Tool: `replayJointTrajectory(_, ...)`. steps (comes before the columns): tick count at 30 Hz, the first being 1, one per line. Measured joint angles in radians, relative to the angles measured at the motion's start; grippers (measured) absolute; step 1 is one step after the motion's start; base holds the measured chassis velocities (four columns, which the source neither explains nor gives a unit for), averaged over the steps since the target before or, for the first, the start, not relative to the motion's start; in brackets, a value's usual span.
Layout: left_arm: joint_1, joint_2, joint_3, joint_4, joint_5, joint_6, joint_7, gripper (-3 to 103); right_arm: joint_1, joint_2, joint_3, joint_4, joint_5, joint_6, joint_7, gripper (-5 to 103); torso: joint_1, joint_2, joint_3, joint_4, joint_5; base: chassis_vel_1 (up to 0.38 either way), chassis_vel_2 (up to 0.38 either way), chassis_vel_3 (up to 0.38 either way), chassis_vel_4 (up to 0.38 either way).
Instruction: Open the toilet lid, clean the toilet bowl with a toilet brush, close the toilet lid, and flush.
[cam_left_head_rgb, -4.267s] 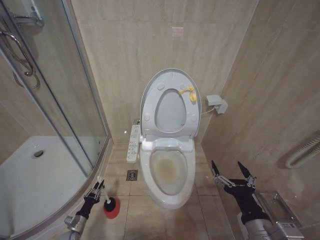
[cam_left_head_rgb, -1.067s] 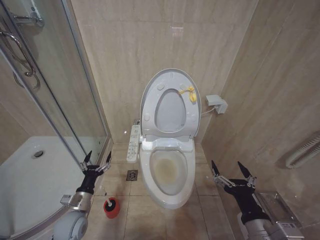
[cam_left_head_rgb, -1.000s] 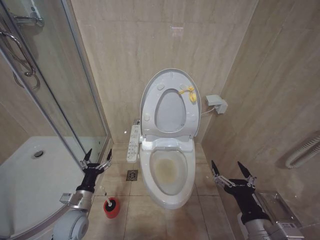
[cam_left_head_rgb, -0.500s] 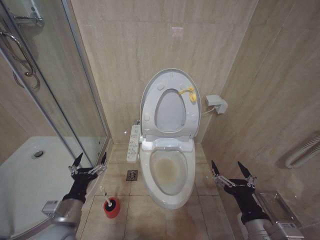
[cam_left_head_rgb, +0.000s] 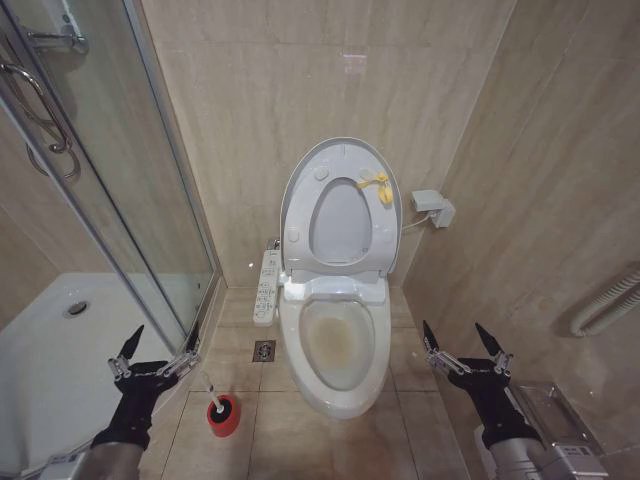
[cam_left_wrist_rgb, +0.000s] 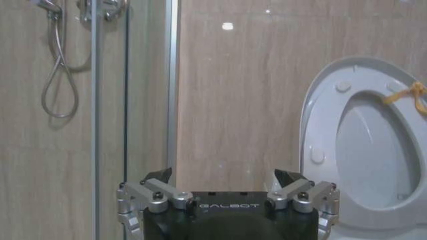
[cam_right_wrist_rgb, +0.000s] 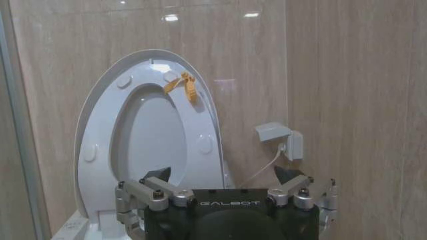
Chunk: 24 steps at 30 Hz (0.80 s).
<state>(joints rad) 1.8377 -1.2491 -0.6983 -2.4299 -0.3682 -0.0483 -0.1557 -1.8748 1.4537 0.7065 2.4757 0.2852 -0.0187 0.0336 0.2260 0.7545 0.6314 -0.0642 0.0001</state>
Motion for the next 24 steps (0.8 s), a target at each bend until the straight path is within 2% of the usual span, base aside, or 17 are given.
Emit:
replayJointTrajectory(9,0.089,-0.064,0.0,-0.074,0.057,-0.009,-0.014,100,0.0,0.0,0.0,0.0,0.0,0.0,0.0,100,0.0,0.0,0.0,0.0001,0.0,0.0,0.0,0.0,0.0)
replayJointTrajectory(19,0.159,-0.084,-0.015,-0.076,0.09,-0.015,-0.015,100,0.0,0.0,0.0,0.0,0.0,0.0,0.0,100,0.0,0.0,0.0,0.0002,0.0,0.0,0.0,0.0,0.0)
replayJointTrajectory(24,0.179,-0.086,-0.002,-0.074,0.119,-0.036,0.028,100,0.0,0.0,0.0,0.0,0.0,0.0,0.0,100,0.0,0.0,0.0,0.0002,0.0,0.0,0.0,0.0,0.0)
